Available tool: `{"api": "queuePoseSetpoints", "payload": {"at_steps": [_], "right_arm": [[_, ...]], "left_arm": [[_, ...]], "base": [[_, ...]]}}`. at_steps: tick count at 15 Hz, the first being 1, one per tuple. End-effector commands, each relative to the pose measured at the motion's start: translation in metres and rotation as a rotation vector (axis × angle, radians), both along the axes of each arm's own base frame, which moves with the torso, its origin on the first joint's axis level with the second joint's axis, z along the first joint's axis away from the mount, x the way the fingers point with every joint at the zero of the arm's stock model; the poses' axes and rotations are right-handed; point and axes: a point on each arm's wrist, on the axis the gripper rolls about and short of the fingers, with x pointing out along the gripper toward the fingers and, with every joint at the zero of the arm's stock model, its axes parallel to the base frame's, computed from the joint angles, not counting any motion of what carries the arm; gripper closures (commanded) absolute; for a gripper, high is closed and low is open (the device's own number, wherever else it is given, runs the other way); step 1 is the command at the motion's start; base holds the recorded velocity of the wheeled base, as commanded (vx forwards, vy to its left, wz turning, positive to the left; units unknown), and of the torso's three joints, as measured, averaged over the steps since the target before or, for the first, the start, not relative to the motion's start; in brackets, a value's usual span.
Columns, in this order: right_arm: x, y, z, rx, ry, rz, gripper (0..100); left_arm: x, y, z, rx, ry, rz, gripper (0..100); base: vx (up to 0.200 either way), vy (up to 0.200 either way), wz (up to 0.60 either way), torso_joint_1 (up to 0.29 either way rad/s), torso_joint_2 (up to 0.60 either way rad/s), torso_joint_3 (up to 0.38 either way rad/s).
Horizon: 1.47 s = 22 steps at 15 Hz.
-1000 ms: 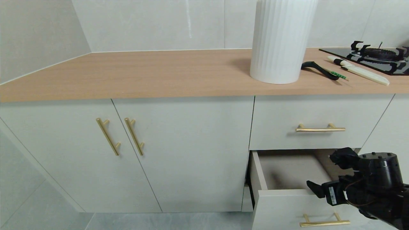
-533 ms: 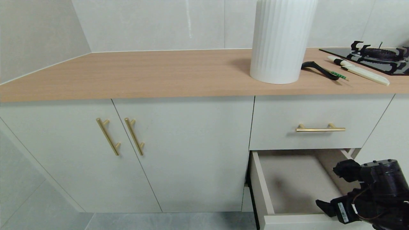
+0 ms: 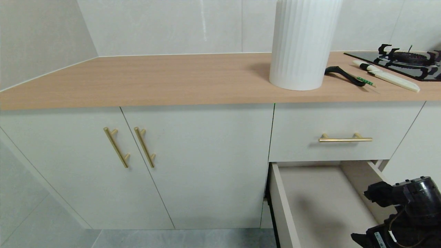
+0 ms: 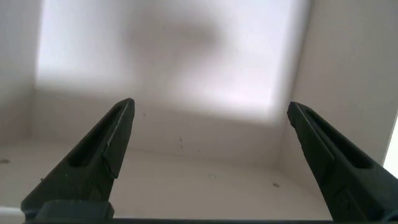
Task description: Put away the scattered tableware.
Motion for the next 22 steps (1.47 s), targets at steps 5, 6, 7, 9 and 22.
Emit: {"api": "queuePoseSetpoints", "payload": {"at_steps": [5, 6, 7, 9, 22], "right_arm": [[-0.021, -0.003, -0.002, -0.037, 0.152, 0.020, 0], [-0.025, -0.003, -0.002, -0.044, 0.171, 0.027, 0], [-0.029, -0.003, -0.002, -0.050, 0.188, 0.037, 0], [-0.031, -0.002, 0.000, -0.043, 0.188, 0.031, 0], [0.028, 0.009, 0.145, 0.225, -0.251, 0.024, 0]], "left_arm": [[0.000, 0.000, 0.000, 0.000, 0.000, 0.001, 0], [0.000, 0.000, 0.000, 0.000, 0.000, -0.001, 0], [0.000, 0.000, 0.000, 0.000, 0.000, 0.001, 0], [0.000, 0.000, 0.000, 0.000, 0.000, 0.001, 0], [0.000, 0.000, 0.000, 0.000, 0.000, 0.001, 0]], "base": [[0.000, 0.000, 0.00, 0.000, 0.00, 0.000], [0.000, 0.000, 0.00, 0.000, 0.00, 0.000], [0.000, 0.000, 0.00, 0.000, 0.00, 0.000], [0.000, 0.000, 0.00, 0.000, 0.00, 0.000], [0.000, 0.000, 0.00, 0.000, 0.00, 0.000]]}}
